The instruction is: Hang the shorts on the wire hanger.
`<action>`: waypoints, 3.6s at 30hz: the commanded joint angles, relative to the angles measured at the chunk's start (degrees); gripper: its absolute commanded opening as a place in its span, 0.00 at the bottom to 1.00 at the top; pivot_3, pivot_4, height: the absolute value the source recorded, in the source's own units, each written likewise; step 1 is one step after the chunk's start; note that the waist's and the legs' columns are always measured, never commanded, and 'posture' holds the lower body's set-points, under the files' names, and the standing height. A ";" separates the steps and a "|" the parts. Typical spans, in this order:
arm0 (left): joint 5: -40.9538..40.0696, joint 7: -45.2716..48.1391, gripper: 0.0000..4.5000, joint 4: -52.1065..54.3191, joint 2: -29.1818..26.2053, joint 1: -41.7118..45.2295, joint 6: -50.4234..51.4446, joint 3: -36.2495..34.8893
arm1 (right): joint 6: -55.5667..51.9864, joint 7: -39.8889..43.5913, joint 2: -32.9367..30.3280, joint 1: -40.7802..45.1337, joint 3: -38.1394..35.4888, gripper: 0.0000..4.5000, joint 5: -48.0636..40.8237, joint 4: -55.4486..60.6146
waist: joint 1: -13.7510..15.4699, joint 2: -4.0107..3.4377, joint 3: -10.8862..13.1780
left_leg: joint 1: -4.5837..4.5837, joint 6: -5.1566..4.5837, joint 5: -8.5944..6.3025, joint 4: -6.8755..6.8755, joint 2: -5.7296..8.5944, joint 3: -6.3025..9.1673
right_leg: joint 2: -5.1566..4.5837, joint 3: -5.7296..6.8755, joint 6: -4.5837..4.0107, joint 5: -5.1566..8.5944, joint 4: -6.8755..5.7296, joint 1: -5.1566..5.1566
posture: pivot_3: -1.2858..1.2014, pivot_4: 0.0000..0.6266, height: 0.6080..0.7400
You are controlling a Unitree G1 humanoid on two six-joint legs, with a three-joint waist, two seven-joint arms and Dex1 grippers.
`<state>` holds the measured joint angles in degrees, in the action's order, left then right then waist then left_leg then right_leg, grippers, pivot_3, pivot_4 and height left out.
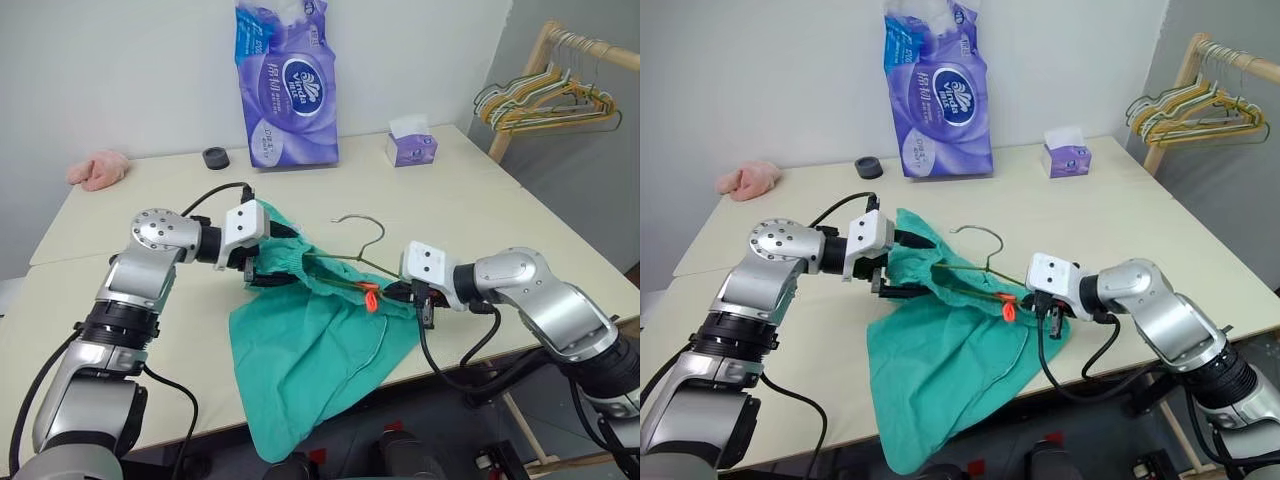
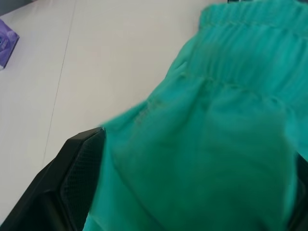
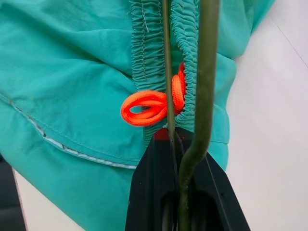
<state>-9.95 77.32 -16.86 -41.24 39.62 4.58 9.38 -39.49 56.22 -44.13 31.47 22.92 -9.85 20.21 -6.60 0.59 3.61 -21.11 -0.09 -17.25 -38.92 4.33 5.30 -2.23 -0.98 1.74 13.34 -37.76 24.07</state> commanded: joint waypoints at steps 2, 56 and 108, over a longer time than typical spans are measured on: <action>0.25 2.73 1.00 2.06 -0.73 -0.27 -1.02 0.90 | 1.54 0.60 -0.30 0.17 -0.84 0.00 0.80 2.25 | -0.06 0.00 0.00 | 0.00 0.00 0.00 0.00 0.00 0.00 | 0.00 0.00 0.00 0.00 -0.01 0.00 | 0.44 0.01 1.00; 2.48 -0.63 0.00 -1.61 2.34 -0.49 -3.53 1.98 | 15.34 -15.76 9.57 -26.08 -18.98 1.00 5.16 -4.08 | -0.08 0.04 -0.27 | 0.15 -0.18 -0.10 -0.04 -0.02 -0.32 | 0.03 -0.27 0.00 0.00 -0.15 -0.05 | 0.43 0.03 1.00; 5.62 3.95 0.00 -2.12 -4.98 -1.62 -6.15 3.16 | -19.66 -19.44 11.56 -17.83 -30.93 0.00 -20.16 -1.22 | -0.39 0.00 -0.53 | 0.18 -0.26 -0.14 -0.01 -0.04 -0.30 | 0.03 -0.24 0.01 0.02 -0.14 -0.06 | 0.43 0.05 1.00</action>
<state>-6.39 83.43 -16.90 -46.05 36.47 1.06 13.23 -58.62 37.17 -31.27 13.49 -5.66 -28.69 16.11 -7.00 0.60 3.08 -20.93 -0.35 -17.39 -38.93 4.29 5.00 -2.20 -1.22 1.75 13.36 -37.89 24.01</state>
